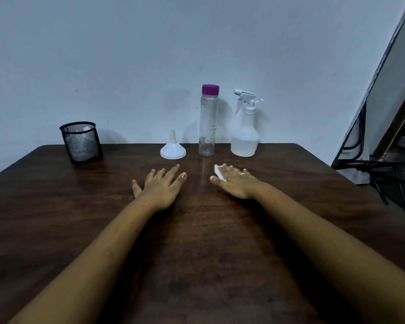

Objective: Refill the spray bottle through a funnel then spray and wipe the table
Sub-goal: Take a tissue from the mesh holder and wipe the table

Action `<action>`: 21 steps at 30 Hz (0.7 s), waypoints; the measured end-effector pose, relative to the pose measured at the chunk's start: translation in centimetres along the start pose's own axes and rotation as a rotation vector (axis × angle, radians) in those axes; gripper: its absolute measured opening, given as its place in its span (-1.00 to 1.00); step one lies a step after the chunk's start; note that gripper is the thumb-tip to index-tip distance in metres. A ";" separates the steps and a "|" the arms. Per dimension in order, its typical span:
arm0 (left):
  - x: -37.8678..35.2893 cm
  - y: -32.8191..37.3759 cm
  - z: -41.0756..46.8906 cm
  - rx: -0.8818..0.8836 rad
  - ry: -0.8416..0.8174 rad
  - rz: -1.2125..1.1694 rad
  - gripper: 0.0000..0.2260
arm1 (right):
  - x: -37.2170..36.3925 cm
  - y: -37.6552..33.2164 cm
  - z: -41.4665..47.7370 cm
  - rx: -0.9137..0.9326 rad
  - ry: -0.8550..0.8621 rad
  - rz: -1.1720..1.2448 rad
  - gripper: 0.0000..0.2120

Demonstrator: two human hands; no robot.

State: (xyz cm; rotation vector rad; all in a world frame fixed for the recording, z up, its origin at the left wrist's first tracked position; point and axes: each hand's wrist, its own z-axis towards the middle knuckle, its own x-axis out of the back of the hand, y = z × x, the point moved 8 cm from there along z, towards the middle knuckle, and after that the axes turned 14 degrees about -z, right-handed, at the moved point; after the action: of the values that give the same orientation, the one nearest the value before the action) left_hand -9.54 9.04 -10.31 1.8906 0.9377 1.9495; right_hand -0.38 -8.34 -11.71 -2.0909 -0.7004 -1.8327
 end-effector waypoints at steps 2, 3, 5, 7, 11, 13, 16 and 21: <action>0.2 -0.3 -0.5 0.007 0.002 -0.017 -0.52 | 0.2 0.2 1.0 -0.086 -0.005 0.007 -0.29; 0.2 -0.3 -0.7 0.008 0.002 -0.028 -0.52 | 0.5 -0.9 1.2 -0.073 0.003 0.002 -0.28; 0.3 -0.2 -1.0 0.002 0.003 -0.042 -0.53 | 1.3 -4.9 0.9 0.030 0.032 -0.020 -0.32; 0.4 0.0 -1.3 -0.010 0.014 -0.056 -0.54 | 1.5 -9.0 -0.2 0.161 0.054 -0.029 -0.40; 0.6 -0.3 -2.0 -0.013 0.016 -0.084 -0.55 | 0.4 -13.0 -3.8 0.363 0.072 -0.049 -0.40; 0.8 -0.6 -2.4 -0.008 0.003 -0.072 -0.54 | 0.0 -12.1 -5.5 0.380 0.053 -0.053 -0.37; 1.1 -1.1 -3.2 -0.008 -0.012 -0.064 -0.53 | -0.4 -8.9 -6.9 0.334 0.024 -0.060 -0.40; 1.5 -1.4 -4.2 -0.014 -0.023 -0.086 -0.51 | -1.0 -0.4 -4.5 0.029 -0.025 -0.033 -0.38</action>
State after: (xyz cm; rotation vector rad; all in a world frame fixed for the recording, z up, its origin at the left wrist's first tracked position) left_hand -14.14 9.86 -9.74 1.8296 0.9792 1.8767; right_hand -4.46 -10.43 -12.00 -2.1002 -0.7668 -1.8051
